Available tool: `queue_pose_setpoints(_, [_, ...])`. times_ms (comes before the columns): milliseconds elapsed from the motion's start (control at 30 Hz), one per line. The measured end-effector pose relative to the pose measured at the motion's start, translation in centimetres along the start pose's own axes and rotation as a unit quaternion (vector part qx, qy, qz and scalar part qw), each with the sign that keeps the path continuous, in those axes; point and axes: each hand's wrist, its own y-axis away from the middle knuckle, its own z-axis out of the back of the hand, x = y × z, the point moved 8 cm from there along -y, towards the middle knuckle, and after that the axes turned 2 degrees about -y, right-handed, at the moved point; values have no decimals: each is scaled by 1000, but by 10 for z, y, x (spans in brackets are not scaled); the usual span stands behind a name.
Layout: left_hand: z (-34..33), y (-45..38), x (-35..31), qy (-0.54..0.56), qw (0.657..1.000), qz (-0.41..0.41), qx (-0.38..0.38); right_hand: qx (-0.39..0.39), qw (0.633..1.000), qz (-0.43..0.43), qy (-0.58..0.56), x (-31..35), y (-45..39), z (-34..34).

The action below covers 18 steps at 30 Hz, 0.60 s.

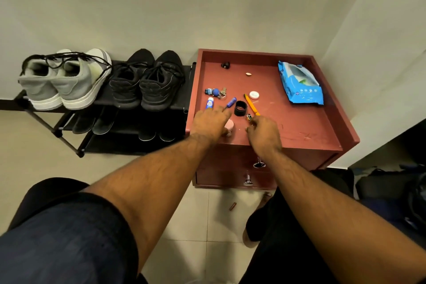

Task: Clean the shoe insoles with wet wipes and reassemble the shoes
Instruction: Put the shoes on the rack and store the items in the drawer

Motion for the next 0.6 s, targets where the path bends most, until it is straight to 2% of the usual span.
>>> queue_pose_setpoints(67, [6,15,15,71,994,12,-81,-2,999,50,-17,15,21,-4])
queue_pose_setpoints(167, [8,55,50,197,950,12,-244,54,991,117,-20,44,49,-36])
queue_pose_setpoints(200, [2,72,63,215,938,23,-270,84,987,136,-12,52,57,-53])
queue_pose_setpoints(267, [-23,100,94,230,935,61,-264,150,975,164,9,66,74,-93])
queue_pose_setpoints(333, [-68,119,125,219,951,120,-184,213,963,163,25,69,87,-140])
queue_pose_setpoints(433, [-158,130,155,167,963,201,65,284,950,120,51,53,99,-212])
queue_pose_setpoints(500, [-211,125,158,132,951,191,204,324,940,90,59,39,103,-258])
queue_pose_setpoints(600, [-270,105,155,111,941,154,279,372,922,66,82,19,104,-316])
